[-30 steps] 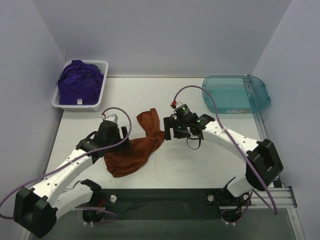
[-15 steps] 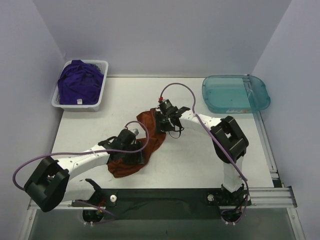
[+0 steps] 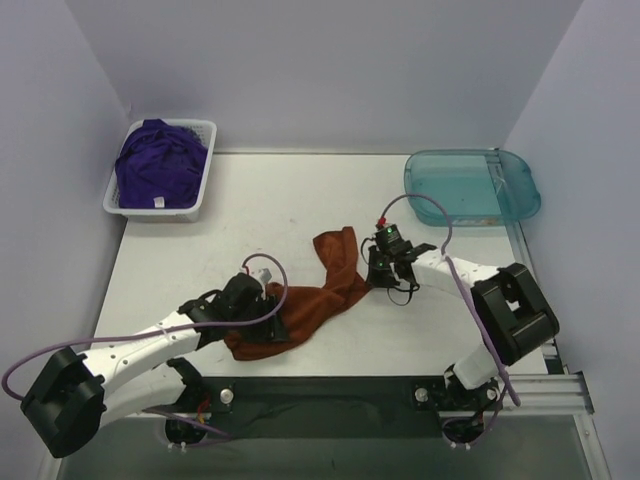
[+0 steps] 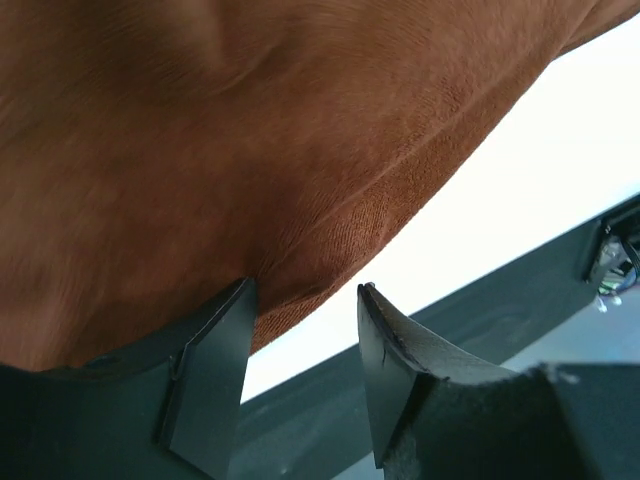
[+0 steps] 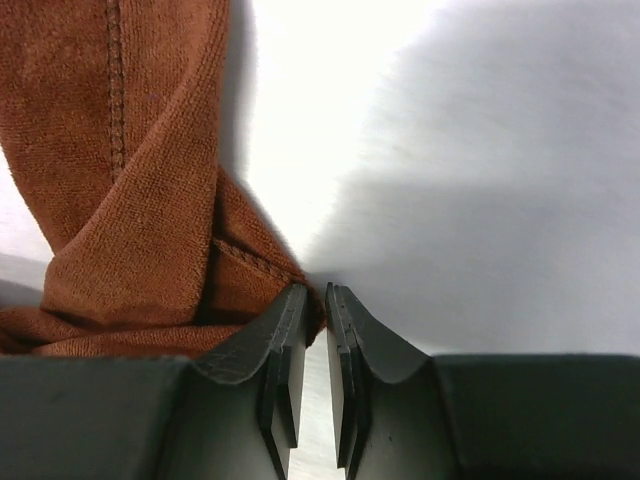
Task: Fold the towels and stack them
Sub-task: Move the towel to the center of the board, then flatten out the crumpled towel
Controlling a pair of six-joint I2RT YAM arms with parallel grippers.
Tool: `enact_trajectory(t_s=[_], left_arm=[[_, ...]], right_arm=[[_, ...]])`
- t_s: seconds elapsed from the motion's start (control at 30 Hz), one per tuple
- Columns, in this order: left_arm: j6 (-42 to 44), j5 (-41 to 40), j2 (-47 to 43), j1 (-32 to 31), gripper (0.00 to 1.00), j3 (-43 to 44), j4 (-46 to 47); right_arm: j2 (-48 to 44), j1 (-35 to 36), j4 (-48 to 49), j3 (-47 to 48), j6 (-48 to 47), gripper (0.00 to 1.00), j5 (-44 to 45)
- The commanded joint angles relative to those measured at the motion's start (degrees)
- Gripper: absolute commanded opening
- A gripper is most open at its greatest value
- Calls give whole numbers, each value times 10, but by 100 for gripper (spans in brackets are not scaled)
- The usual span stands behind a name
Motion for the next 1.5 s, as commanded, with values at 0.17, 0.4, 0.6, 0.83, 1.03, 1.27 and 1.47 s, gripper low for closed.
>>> enact_trajectory(t_s=[0.17,0.4,0.6,0.83,1.03,1.27,1.47], left_arm=[[-5,14,-79,-19,57,30,-42],[18,-66,-62,-18,64,98,-69],[55,-88,22,-15,70,143,-53],[82,-138,78,-7,71,155,-29],[81,-133,116,-5,71,132,-3],[69,-138,115,-2,72,90,7],[59,-143,100,10,68,62,10]], right_arm=[[-95,-15,-62,-5,-43,28,39],[-30,-15,-73,135,-78,39,89],[109,-15,-90,261,-79,36,122],[200,-15,-107,335,-63,30,135],[235,-15,-110,340,-60,25,147],[240,-17,-111,337,-65,8,156],[218,-18,-114,346,-68,0,141]])
